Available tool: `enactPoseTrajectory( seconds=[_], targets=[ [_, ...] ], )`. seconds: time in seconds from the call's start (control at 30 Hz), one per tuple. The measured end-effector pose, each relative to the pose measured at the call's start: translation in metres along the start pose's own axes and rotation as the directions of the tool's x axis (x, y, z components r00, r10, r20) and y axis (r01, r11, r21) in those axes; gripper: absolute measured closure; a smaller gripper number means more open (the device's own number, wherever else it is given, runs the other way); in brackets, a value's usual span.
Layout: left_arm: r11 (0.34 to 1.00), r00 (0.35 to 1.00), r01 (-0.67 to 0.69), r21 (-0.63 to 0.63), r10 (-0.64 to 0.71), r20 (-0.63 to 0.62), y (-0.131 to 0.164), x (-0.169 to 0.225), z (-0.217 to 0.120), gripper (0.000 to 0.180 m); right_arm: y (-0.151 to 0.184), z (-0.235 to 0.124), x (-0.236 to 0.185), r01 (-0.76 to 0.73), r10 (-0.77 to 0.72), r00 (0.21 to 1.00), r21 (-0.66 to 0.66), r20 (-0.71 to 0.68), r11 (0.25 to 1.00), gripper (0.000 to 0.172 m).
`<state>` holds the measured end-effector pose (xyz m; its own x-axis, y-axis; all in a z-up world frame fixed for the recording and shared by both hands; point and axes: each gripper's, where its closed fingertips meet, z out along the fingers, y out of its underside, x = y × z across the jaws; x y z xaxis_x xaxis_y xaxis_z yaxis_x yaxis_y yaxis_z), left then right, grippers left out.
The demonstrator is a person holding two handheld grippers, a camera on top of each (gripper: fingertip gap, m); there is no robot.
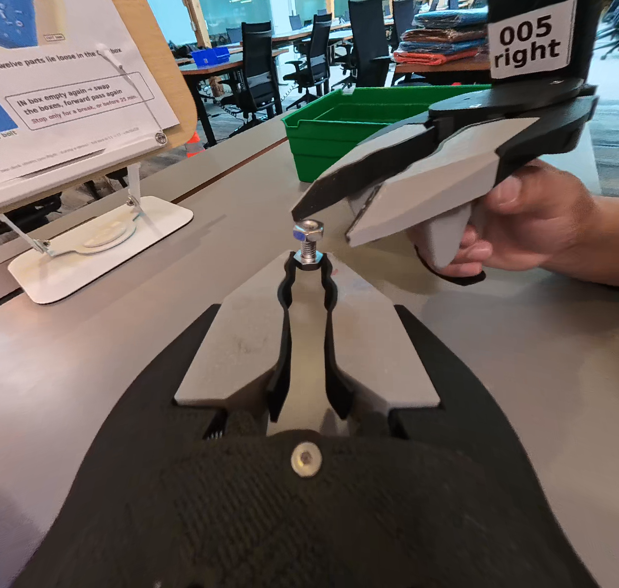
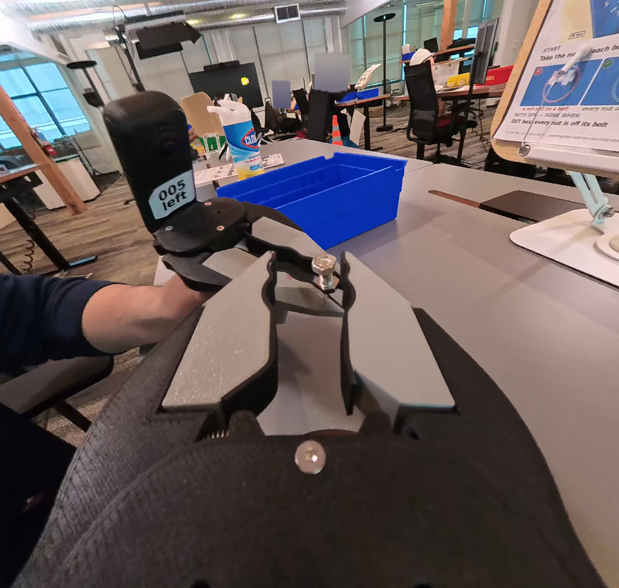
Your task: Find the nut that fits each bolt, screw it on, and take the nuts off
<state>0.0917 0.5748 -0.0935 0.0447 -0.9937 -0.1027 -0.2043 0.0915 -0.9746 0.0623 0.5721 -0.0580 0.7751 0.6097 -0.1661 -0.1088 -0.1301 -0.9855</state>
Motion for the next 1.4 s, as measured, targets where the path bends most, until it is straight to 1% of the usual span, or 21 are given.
enactPoseTrajectory(
  seconds=[0.03,0.1,0.13,0.17,0.2,0.27,0.3,0.4,0.47,0.5,0.6,0.67,0.77,0.83,0.93,1.0,1.1,1.17,1.27,1.33,1.4],
  targets=[
    [1.0,1.0,0.006,-0.001,-0.006,-0.008,0.0,0.002,0.001,0.168,0.0,0.002,-0.001,0.001,-0.001,1.0,0.0,0.005,1.0,0.139],
    [1.0,1.0,-0.003,-0.012,0.002,-0.029,0.001,0.009,0.005,0.168,0.001,0.011,-0.006,-0.013,0.013,1.0,0.002,0.021,1.0,0.133],
    [1.0,0.999,-0.024,-0.016,0.024,-0.026,0.001,0.013,0.007,0.167,0.002,0.015,-0.012,-0.018,0.018,0.999,-0.004,0.05,1.0,0.139],
    [0.999,0.999,-0.042,-0.02,0.042,-0.009,0.001,0.012,0.008,0.167,0.001,0.017,-0.013,-0.011,0.011,0.999,-0.009,0.041,1.0,0.136],
    [0.999,0.999,-0.04,-0.006,0.04,-0.019,-0.001,0.013,0.008,0.167,0.001,0.015,-0.009,0.019,-0.019,1.0,-0.009,0.015,1.0,0.138],
    [1.0,0.999,0.014,0.015,-0.013,-0.033,-0.004,0.01,0.005,0.167,-0.006,0.006,0.003,0.055,-0.054,0.997,0.019,-0.062,0.998,0.132],
    [1.0,1.0,0.011,0.014,-0.01,-0.016,-0.004,0.005,0.003,0.167,-0.01,0.001,0.005,0.057,-0.055,0.996,0.038,-0.064,0.998,0.133],
    [1.0,1.0,-0.01,0.017,0.01,0.013,-0.004,-0.001,-0.002,0.167,-0.006,-0.005,0.01,0.035,-0.034,0.998,0.013,-0.056,0.999,0.133],
    [1.0,1.0,-0.003,0.014,0.003,0.001,-0.004,0.001,-0.001,0.167,-0.001,-0.001,0.003,0.023,-0.023,1.0,-0.005,-0.009,1.0,0.141],
    [1.0,1.0,-0.006,0.011,0.006,-0.008,-0.003,0.003,0.001,0.167,0.004,0.003,-0.001,0.019,-0.019,1.0,-0.024,0.012,1.0,0.141],
    [1.0,0.999,-0.027,0.004,0.028,-0.043,-0.003,0.016,0.005,0.168,0.006,0.015,-0.01,0.01,-0.009,0.999,-0.032,0.041,0.999,0.132],
    [0.999,0.998,-0.039,0.004,0.039,-0.04,-0.003,0.018,0.006,0.167,0.007,0.017,-0.009,0.024,-0.023,0.999,-0.047,0.032,0.999,0.132],
    [1.0,1.0,-0.023,0.012,0.023,-0.005,-0.004,0.006,0.001,0.167,0.005,0.007,0.001,0.054,-0.055,0.998,-0.041,-0.021,0.998,0.135],
    [1.0,1.0,-0.011,0.013,0.01,0.014,-0.003,-0.002,-0.002,0.167,0.005,0.002,0.003,0.039,-0.04,0.999,-0.039,-0.02,0.998,0.136],
    [1.0,1.0,0.005,0.003,-0.005,-0.007,-0.001,0.001,0.0,0.168,0.009,0.007,-0.001,0.031,-0.031,1.0,-0.049,0.0,0.998,0.14],
    [1.0,0.999,-0.011,0.0,0.011,-0.033,-0.002,0.012,0.004,0.168,0.009,0.015,-0.006,0.025,-0.024,1.0,-0.043,0.014,0.999,0.134],
    [1.0,0.999,-0.023,0.0,0.023,-0.047,-0.003,0.019,0.007,0.167,0.009,0.018,-0.006,0.027,-0.026,1.0,-0.052,0.009,0.998,0.131],
    [1.0,0.999,-0.026,0.003,0.026,-0.025,-0.003,0.013,0.005,0.167,0.008,0.012,0.001,0.025,-0.026,0.999,-0.05,-0.023,0.998,0.132],
    [1.0,1.0,0.006,0.016,-0.006,-0.003,-0.003,0.002,-0.001,0.167,0.001,0.0,0.009,0.008,-0.008,0.999,-0.008,-0.043,1.0,0.137],
    [1.0,1.0,0.022,0.017,-0.022,-0.004,-0.003,-0.001,-0.001,0.167,0.001,-0.001,0.009,-0.01,0.009,0.999,-0.006,-0.033,1.0,0.138],
    [1.0,1.0,0.016,0.011,-0.016,-0.008,-0.002,0.001,0.0,0.167,0.003,0.002,0.006,0.001,-0.001,1.0,-0.017,-0.023,1.0,0.144]
  ],
)
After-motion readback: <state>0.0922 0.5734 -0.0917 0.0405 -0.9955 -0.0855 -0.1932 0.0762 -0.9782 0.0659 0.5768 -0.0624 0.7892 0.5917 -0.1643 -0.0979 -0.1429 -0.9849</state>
